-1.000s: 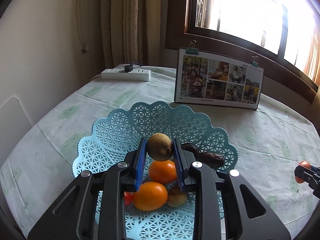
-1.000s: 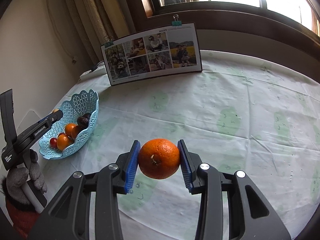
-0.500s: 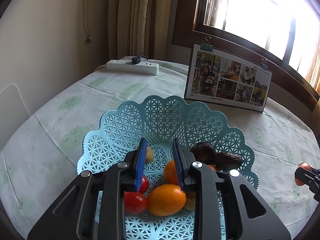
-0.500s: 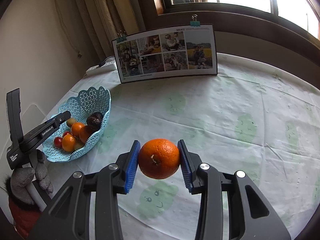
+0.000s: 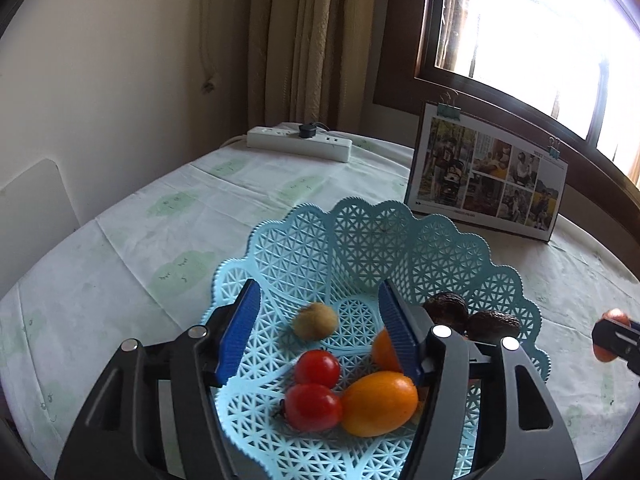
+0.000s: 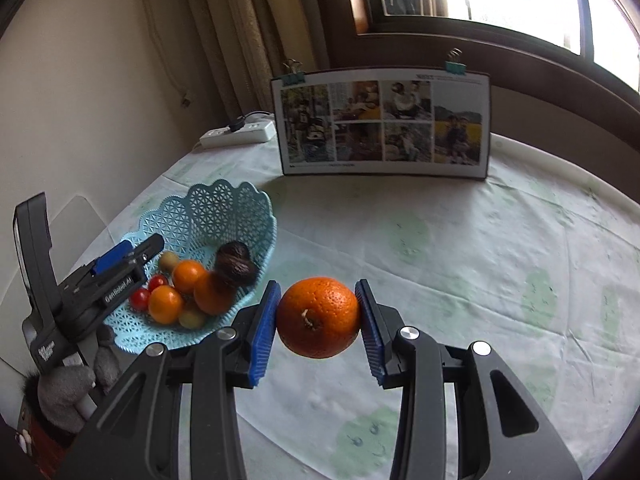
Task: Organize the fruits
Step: 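Carry the orange into the blue basket and open the right tool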
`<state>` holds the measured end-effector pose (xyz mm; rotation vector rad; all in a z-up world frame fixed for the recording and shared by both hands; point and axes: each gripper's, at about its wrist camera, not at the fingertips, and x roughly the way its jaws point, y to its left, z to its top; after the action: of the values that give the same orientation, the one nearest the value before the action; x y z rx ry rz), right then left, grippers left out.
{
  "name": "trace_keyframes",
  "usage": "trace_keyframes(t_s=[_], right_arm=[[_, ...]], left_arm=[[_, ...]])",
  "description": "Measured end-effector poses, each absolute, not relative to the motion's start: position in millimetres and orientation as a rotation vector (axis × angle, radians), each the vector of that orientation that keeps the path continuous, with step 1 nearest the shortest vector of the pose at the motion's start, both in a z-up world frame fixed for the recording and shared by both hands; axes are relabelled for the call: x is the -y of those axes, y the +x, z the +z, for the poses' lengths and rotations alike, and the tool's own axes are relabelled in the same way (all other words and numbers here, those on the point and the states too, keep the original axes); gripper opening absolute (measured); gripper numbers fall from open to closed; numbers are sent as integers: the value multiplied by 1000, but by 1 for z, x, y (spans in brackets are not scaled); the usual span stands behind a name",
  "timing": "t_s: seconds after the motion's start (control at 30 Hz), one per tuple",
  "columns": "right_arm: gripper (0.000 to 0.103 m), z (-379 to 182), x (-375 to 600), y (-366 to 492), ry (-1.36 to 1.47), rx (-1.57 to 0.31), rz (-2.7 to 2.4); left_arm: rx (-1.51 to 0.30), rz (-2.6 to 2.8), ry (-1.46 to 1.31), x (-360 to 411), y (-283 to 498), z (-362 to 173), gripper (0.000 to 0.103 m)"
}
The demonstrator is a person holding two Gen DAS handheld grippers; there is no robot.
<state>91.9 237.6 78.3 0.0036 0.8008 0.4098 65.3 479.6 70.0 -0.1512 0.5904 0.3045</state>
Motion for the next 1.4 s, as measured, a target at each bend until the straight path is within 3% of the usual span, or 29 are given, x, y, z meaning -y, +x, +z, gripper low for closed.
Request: trace_keyframes(t_s=[0.07, 0.13, 0.43, 0.53, 0.87, 1.0, 1.4], right_arm=[[39, 81, -249, 97, -1, -792, 428], [39, 83, -262, 102, -8, -780, 445], [39, 84, -311, 128, -32, -777, 506], [39, 82, -324, 134, -30, -795, 527], [39, 69, -357, 155, -34, -879, 581], [40, 67, -371, 155, -57, -884, 606], [40, 77, -362, 144, -46, -851, 594]], left_arm=[[-569, 332, -134, -479, 62, 72, 64], [-548, 354, -127, -480, 58, 74, 74], [-506, 436, -127, -489, 50, 79, 75], [-498, 479, -148, -497, 47, 80, 82], [-502, 556, -195, -514, 44, 78, 82], [-502, 558, -192, -513, 44, 78, 88], [-500, 559, -182, -511, 43, 77, 88]])
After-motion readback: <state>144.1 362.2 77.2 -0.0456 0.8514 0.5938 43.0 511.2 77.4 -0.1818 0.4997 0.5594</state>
